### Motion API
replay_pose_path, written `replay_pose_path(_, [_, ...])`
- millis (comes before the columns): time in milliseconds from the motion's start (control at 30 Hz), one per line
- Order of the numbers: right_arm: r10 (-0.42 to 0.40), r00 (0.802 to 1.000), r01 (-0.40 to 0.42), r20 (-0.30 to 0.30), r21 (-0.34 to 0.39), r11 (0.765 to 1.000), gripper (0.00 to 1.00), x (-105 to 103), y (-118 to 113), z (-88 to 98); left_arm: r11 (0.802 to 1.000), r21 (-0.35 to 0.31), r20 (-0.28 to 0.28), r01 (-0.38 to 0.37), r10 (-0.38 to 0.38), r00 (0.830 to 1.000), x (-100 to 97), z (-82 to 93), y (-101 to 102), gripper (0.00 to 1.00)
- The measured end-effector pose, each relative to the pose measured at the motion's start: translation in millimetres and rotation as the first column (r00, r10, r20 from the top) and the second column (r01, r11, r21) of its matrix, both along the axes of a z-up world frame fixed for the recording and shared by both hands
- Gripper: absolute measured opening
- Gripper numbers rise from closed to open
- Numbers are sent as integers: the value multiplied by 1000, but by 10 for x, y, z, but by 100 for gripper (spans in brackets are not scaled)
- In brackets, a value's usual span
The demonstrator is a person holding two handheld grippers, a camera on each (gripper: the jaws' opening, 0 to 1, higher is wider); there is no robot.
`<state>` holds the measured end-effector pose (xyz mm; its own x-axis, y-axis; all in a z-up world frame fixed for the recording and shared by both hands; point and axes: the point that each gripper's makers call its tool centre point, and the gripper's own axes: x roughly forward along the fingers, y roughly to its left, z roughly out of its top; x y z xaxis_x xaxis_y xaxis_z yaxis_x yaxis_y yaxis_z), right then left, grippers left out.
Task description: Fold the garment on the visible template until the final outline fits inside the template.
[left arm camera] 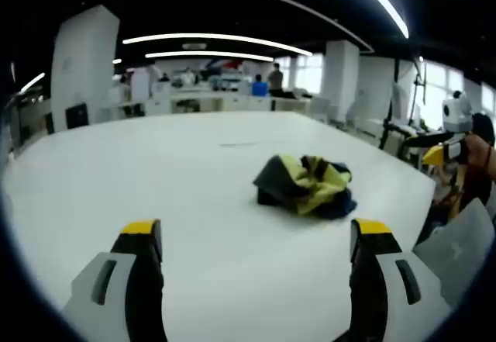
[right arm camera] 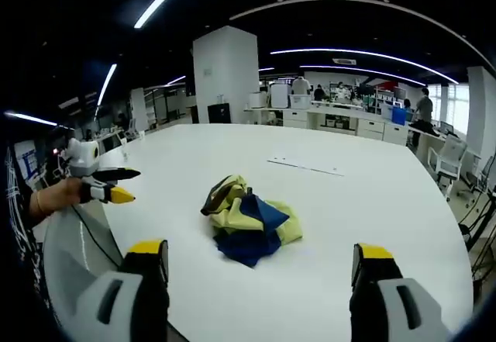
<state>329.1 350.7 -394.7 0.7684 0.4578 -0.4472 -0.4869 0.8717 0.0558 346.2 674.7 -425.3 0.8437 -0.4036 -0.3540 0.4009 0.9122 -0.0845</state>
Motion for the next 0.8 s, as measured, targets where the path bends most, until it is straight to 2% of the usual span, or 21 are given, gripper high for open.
replay_pose_path(800, [-1, 1000, 2, -6, 14, 1000, 97, -28, -12, -66, 1000, 10, -18, 22, -22, 1000, -34, -32, -40, 95])
